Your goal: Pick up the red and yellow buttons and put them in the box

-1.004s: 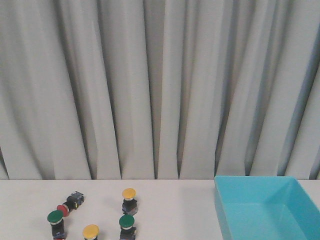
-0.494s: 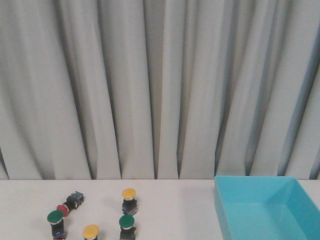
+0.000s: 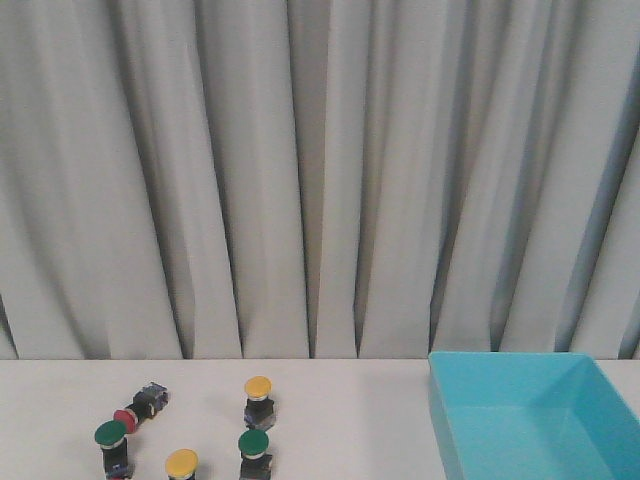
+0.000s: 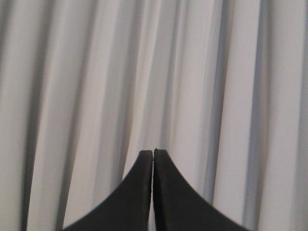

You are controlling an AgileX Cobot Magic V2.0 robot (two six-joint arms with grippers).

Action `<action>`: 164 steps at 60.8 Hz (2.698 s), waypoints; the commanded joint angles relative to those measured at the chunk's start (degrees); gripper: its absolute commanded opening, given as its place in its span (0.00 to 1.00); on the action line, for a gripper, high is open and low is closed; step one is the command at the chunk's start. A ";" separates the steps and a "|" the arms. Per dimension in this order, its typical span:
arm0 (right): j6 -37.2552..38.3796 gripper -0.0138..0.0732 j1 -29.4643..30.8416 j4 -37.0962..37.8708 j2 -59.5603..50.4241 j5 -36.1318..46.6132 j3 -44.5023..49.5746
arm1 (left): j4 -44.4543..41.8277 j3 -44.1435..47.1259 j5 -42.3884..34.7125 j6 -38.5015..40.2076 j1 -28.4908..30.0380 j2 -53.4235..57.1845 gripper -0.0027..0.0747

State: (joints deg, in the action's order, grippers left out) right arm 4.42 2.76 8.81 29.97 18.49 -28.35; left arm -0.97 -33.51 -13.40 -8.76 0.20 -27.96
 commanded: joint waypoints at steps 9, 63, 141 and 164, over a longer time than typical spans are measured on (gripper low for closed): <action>5.38 0.15 0.01 -0.70 19.11 -16.34 -11.38 | 0.52 -16.30 12.46 0.09 -4.38 -19.39 0.03; -2.39 0.92 -14.69 3.47 29.80 -22.81 -23.08 | 1.67 -16.87 14.82 5.72 -7.41 -32.54 0.97; 3.56 0.85 -14.69 3.24 34.00 -34.58 -24.63 | 7.51 -61.88 81.24 3.51 -7.61 -81.40 0.79; 3.51 0.84 -14.69 3.40 34.00 -34.75 -24.63 | 4.61 -59.96 81.40 3.38 -7.88 -85.29 0.79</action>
State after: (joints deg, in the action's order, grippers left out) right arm 7.83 -11.90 11.41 64.97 -19.89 -50.92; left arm 3.64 -92.40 68.30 -5.80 -7.37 -115.65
